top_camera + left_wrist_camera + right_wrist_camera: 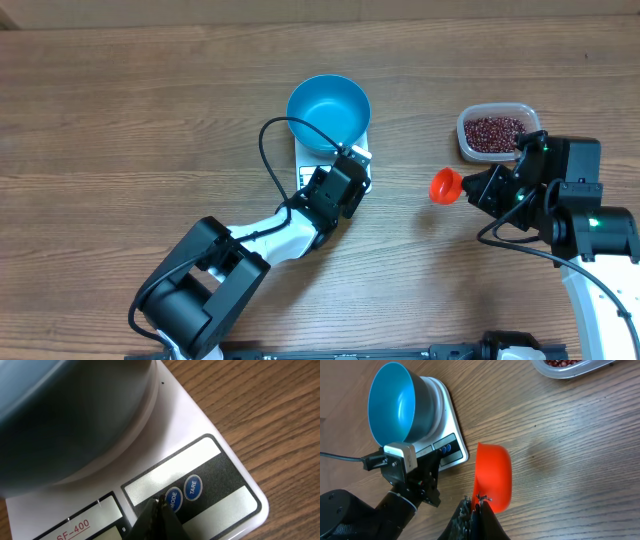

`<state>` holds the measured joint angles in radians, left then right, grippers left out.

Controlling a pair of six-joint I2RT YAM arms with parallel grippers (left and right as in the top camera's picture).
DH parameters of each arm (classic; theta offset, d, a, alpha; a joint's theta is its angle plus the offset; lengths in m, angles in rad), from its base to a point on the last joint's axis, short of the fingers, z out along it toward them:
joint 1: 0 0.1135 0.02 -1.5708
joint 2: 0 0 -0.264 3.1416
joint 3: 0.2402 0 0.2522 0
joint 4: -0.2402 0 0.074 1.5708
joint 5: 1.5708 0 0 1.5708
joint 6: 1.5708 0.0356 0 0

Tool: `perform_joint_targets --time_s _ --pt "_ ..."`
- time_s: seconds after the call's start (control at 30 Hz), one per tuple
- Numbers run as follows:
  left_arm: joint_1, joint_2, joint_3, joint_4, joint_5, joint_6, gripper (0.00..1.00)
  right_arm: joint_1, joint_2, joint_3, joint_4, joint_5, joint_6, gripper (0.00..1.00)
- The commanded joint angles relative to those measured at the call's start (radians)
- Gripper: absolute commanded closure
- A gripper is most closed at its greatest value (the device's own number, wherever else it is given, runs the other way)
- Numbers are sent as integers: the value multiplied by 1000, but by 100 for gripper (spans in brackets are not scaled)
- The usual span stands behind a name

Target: Scoop item into bowl and weigh 150g on scale

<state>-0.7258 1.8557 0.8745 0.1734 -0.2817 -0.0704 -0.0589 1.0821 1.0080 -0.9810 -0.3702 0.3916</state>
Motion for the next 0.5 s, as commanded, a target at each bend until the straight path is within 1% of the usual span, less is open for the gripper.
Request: perform_joint_targets --time_s 0.0,0.47 --pt "8 20 -8 7 -14 11 96 -4 -16 33 6 -5 -8 96" --pt "20 21 -8 8 -19 3 96 -4 -16 33 10 -6 -7 96"
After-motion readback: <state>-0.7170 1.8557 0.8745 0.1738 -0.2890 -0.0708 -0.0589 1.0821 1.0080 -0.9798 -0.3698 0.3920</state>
